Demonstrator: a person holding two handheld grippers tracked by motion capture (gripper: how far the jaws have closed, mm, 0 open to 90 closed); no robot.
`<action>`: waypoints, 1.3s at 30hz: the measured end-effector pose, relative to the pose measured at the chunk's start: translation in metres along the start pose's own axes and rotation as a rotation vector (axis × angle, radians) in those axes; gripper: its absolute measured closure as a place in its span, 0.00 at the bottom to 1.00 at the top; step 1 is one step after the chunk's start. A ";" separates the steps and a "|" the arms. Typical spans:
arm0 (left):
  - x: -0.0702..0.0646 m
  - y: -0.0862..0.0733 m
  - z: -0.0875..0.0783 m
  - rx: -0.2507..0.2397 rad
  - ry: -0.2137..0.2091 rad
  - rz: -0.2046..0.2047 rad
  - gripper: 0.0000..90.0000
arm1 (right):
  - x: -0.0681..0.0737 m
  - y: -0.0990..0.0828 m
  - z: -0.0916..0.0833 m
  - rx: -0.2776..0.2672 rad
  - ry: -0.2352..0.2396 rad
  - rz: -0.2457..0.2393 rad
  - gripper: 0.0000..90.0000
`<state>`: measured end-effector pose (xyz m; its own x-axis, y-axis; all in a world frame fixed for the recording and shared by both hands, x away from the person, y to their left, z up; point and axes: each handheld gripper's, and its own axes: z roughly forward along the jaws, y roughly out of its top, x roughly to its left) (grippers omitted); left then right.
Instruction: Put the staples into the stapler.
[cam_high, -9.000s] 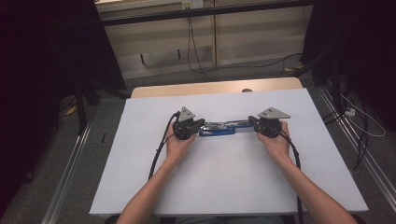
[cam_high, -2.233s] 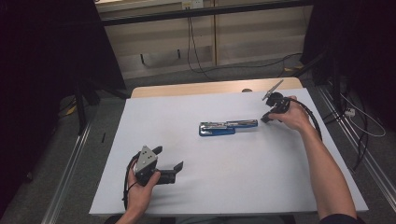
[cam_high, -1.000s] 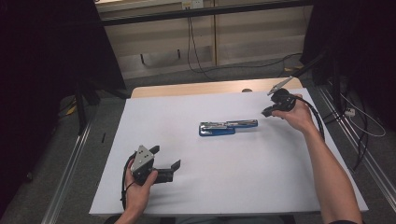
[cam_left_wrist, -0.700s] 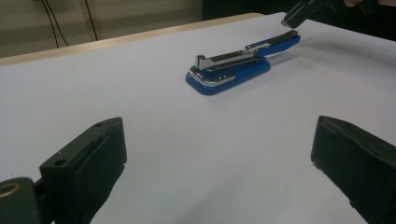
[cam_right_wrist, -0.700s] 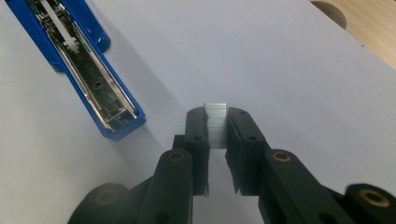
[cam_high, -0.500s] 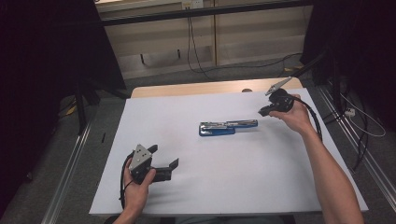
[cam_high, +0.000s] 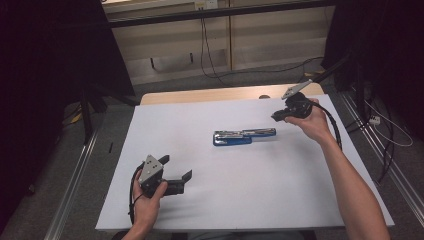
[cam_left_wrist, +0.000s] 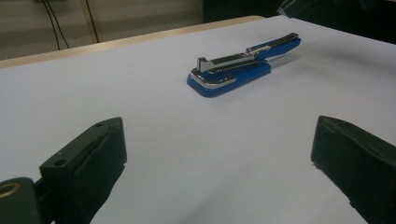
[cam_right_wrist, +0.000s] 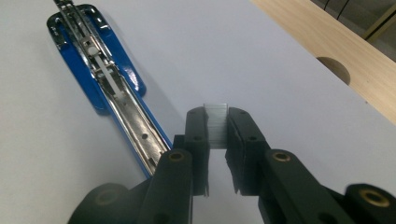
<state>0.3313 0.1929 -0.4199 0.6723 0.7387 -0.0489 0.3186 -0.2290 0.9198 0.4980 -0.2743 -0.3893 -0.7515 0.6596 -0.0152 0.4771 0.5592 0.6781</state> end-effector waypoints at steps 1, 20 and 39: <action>0.000 0.000 0.000 0.004 -0.001 0.002 0.04 | 0.002 0.002 0.000 0.003 -0.002 -0.010 0.88; -0.002 0.001 -0.001 -0.002 -0.005 -0.011 0.04 | 0.019 0.017 0.000 -0.051 0.054 -0.050 0.88; 0.006 -0.001 -0.002 -0.012 0.019 -0.038 0.05 | 0.036 0.030 0.014 -0.085 0.109 -0.096 0.88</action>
<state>0.3336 0.1985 -0.4203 0.6472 0.7585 -0.0764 0.3351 -0.1931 0.9222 0.4915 -0.2263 -0.3795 -0.8389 0.5442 -0.0056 0.3644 0.5693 0.7370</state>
